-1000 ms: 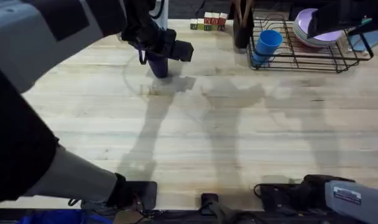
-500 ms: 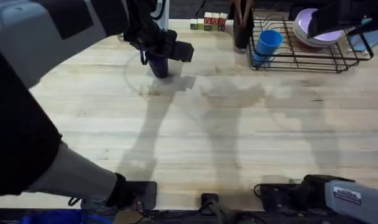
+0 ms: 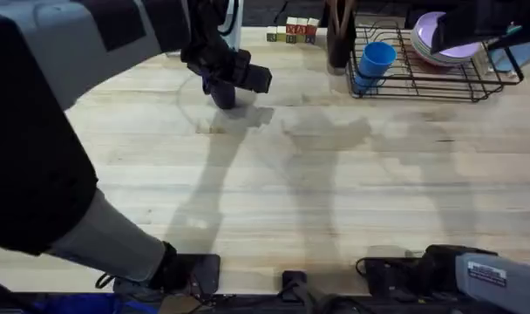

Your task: Pick up the cup on the table and put them onto the rack.

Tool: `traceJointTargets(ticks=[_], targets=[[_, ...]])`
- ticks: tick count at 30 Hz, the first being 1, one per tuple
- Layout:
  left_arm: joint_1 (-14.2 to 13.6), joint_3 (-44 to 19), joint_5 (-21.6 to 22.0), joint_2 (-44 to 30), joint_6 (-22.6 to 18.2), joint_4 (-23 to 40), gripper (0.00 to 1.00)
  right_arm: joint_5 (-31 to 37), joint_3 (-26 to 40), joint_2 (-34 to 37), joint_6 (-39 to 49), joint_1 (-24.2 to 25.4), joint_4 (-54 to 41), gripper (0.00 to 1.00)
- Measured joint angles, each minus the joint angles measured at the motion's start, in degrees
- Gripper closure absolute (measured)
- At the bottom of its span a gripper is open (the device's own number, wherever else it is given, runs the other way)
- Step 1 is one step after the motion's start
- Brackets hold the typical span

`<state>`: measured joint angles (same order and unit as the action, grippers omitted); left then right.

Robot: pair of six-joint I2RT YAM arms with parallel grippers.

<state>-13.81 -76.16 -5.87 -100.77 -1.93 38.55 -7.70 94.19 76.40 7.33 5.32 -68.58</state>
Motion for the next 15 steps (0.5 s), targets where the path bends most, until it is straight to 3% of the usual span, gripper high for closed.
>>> traceJointTargets(ticks=[7, 11, 15], targets=[[0.01, 0.00, 0.02, 0.00, -0.04, -0.01, 0.049, 0.00, 0.00, 0.00, 0.00, 0.00, 0.00, 0.008], [0.01, 0.00, 0.04, 0.00, -0.11, -0.01, 0.212, 0.00, 0.00, 0.00, 0.00, 0.00, 0.00, 0.008], [0.01, 0.00, -0.23, 0.00, -0.05, 0.05, 0.306, 0.00, 0.00, 0.00, 0.00, 0.00, 0.00, 0.008]])
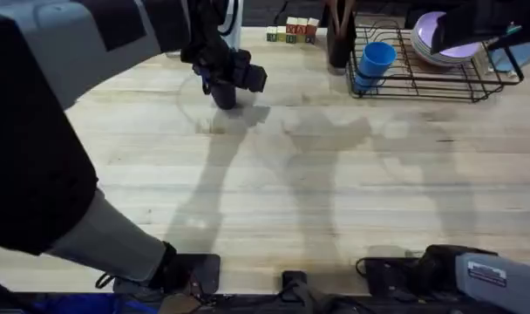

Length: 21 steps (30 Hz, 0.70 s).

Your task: Pick up the cup on the table and put them onto the rack.

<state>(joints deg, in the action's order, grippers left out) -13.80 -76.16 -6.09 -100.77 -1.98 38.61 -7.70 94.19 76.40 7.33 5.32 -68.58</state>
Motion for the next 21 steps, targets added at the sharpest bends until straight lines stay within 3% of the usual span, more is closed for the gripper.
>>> traceJointTargets(ticks=[4, 12, 21], targets=[[0.00, 0.00, -0.16, 0.00, -0.01, 0.00, 0.381, 0.00, 0.00, 0.00, 0.00, 0.00, 0.00, 0.008], [0.00, 0.00, -0.17, 0.00, -0.01, -0.01, 0.679, 0.00, 0.00, 0.00, 0.00, 0.00, 0.00, 0.008], [0.00, 0.00, -0.17, 0.00, 0.00, -0.02, 0.930, 0.00, 0.00, 0.00, 0.00, 0.00, 0.00, 0.008]])
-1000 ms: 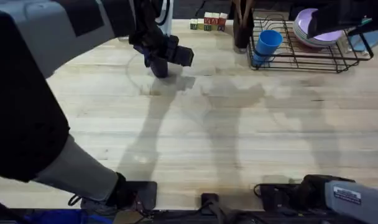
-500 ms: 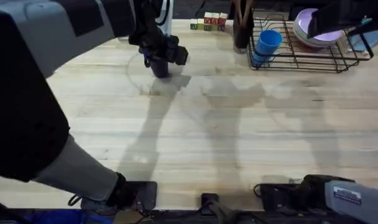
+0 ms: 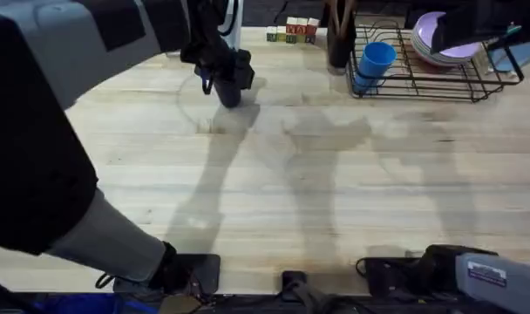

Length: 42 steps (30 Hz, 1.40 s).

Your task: Pick up the cup on the table and put them onto the rack.

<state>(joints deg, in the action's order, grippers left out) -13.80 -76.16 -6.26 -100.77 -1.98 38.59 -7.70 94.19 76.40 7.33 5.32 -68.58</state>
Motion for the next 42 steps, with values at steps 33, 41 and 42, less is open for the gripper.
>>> traceJointTargets(ticks=[33, 41, 42], targets=[[-8.75, -20.74, 0.07, 0.00, -0.46, 15.75, 0.961, 0.00, 0.00, 0.00, 0.00, 0.00, -1.88, 0.008], [-16.27, -27.89, 1.42, 0.00, -2.49, 16.12, 0.962, 0.00, 0.00, -0.08, 0.00, 0.00, -2.43, 0.008], [-17.21, -28.38, 1.54, -0.02, -2.96, 15.74, 0.962, 0.00, 0.00, -0.17, 0.00, 0.00, -2.64, 0.008]])
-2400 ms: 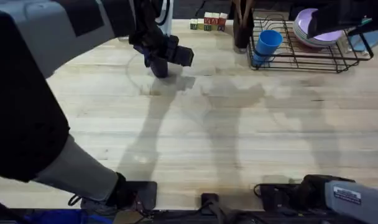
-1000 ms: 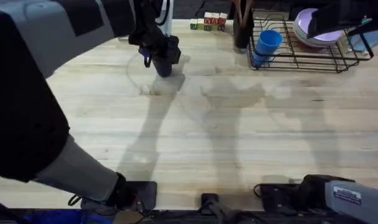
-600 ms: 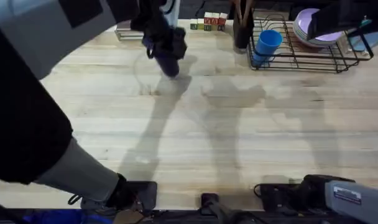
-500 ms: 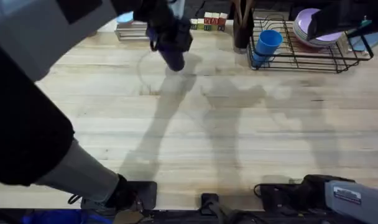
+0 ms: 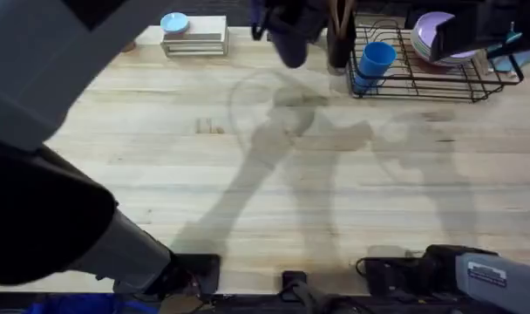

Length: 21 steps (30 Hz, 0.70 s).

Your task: Pick up the cup on the table and put them onto the rack.

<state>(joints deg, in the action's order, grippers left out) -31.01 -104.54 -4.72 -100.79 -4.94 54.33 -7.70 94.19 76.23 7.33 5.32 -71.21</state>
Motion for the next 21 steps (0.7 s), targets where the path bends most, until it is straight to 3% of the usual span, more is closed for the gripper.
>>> traceJointTargets(ticks=[6, 13, 21], targets=[[-4.55, -0.71, 0.04, 0.02, -2.17, -3.71, 0.962, 0.00, -0.04, -2.56, 0.00, 0.00, -2.56, 0.008], [-7.75, -0.73, 0.50, 0.02, -4.14, -9.37, 0.962, 0.00, -0.04, -5.03, 0.00, 0.00, -4.38, 0.008], [-7.69, -1.58, 1.34, -1.63, -4.36, -12.69, 0.962, 0.00, -0.04, -6.54, 0.00, 0.00, -4.45, 0.008]])
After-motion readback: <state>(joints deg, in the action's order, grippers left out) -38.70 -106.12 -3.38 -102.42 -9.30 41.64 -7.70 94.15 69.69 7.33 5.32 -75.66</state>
